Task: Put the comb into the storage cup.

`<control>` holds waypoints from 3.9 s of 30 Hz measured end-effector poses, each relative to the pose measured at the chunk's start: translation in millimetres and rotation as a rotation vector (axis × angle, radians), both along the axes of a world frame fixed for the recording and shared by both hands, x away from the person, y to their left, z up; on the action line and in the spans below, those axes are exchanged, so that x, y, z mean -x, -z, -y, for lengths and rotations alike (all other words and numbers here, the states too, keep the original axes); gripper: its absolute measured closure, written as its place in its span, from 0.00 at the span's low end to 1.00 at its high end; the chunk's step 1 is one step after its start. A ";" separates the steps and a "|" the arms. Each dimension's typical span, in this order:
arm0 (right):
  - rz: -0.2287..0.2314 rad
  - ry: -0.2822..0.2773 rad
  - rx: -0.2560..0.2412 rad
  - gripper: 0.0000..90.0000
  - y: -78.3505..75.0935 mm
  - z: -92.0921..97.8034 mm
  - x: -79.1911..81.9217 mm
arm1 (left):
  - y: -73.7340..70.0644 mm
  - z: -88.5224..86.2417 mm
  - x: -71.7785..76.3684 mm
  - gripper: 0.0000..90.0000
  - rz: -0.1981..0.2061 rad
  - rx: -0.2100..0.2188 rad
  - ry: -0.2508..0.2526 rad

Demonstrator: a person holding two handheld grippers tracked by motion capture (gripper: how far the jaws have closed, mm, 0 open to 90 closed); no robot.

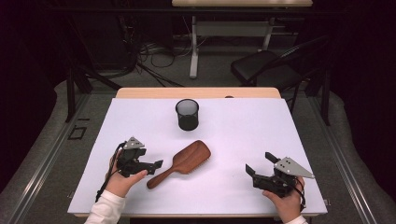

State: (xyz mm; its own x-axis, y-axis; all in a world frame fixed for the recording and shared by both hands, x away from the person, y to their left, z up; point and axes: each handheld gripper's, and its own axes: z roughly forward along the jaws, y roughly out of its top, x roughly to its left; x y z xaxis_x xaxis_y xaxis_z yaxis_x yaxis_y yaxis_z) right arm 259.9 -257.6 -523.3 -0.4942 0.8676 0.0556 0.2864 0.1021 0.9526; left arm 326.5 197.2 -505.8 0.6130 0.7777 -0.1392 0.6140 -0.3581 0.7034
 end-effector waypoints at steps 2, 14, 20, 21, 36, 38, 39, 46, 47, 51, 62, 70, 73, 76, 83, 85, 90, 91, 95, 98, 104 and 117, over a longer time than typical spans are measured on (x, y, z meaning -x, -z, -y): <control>0.001 -0.001 0.000 0.13 -0.1 0.0 0.1 | 0.3 0.8 -0.1 0.13 0.006 0.004 -0.002; 0.001 -0.001 0.004 0.13 0.0 -0.6 0.0 | 1.7 11.3 2.2 0.00 0.001 -0.031 0.032; -0.003 -0.003 0.008 0.13 0.2 -0.9 0.2 | -0.4 18.9 5.5 0.00 0.002 -0.038 0.074; -0.003 -0.003 0.009 0.13 0.2 -0.8 0.1 | -0.9 19.3 5.8 0.00 0.002 -0.042 0.077; -0.007 -0.007 0.010 0.13 1.1 -2.9 -0.3 | -0.8 27.2 7.7 0.00 -0.003 -0.040 0.115; -0.007 -0.008 0.010 0.13 1.1 -3.0 -0.3 | -0.8 27.7 7.8 0.00 0.001 -0.039 0.115; -0.007 -0.007 0.012 0.13 1.2 -2.8 -0.4 | -0.9 27.8 7.8 0.01 0.002 -0.042 0.118; -0.006 -0.010 0.011 0.14 1.7 -3.0 -0.8 | -1.2 30.2 7.4 0.01 -0.015 -0.062 0.132; -0.008 -0.010 0.012 0.14 1.7 -3.1 -0.8 | -1.2 30.9 7.4 0.01 -0.017 -0.068 0.134; -0.010 -0.011 0.012 0.14 1.9 -3.4 -0.8 | -1.2 32.3 7.3 0.01 -0.014 -0.080 0.138; -0.011 -0.006 0.014 0.14 2.4 -3.9 -0.7 | -4.1 37.1 5.4 0.01 -0.018 -0.080 0.143; -0.012 -0.005 0.012 0.14 2.5 -4.4 -0.2 | -7.2 36.2 0.8 0.01 -0.064 -0.084 0.146; -0.011 -0.004 0.011 0.14 2.5 -4.3 -0.1 | -9.2 36.5 -2.0 0.01 -0.077 -0.078 0.148; -0.011 -0.005 0.012 0.14 2.5 -4.2 -0.3 | -11.4 38.3 -4.6 0.01 -0.087 -0.083 0.154; -0.010 -0.006 0.014 0.14 2.6 -4.4 -0.3 | -14.3 46.6 -9.2 0.01 -0.096 -0.104 0.172; -0.010 -0.006 0.014 0.14 2.6 -4.4 -0.3 | -14.5 49.1 -10.1 0.01 -0.102 -0.117 0.176; -0.014 -0.008 0.011 0.14 2.7 -4.8 -0.1 | -13.7 55.6 -11.2 0.01 -0.119 -0.153 0.200; -0.014 -0.008 0.013 0.14 2.8 -4.9 -0.1 | -13.4 57.4 -11.2 0.01 -0.124 -0.166 0.205; -0.012 -0.010 0.019 0.14 2.9 -4.9 -0.1 | -10.9 64.1 -10.5 0.01 -0.133 -0.205 0.218; -0.012 -0.011 0.021 0.14 3.0 -5.2 -0.2 | -8.7 70.4 -10.1 0.01 -0.144 -0.242 0.237; -0.013 -0.012 0.021 0.14 3.1 -5.3 -0.2 | -5.2 79.5 -10.8 0.01 -0.159 -0.278 0.258; -0.016 -0.014 0.021 0.14 3.2 -5.9 -0.1 | 2.2 84.5 -14.1 0.01 -0.205 -0.317 0.253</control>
State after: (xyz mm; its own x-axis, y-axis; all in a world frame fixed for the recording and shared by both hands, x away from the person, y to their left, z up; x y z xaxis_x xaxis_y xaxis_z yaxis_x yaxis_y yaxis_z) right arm 260.1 -251.7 -526.5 -0.5052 0.8618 0.0456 0.2997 0.1257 0.9457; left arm 340.6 112.7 -507.9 0.7738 0.6308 -0.0570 0.5947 -0.6928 0.4079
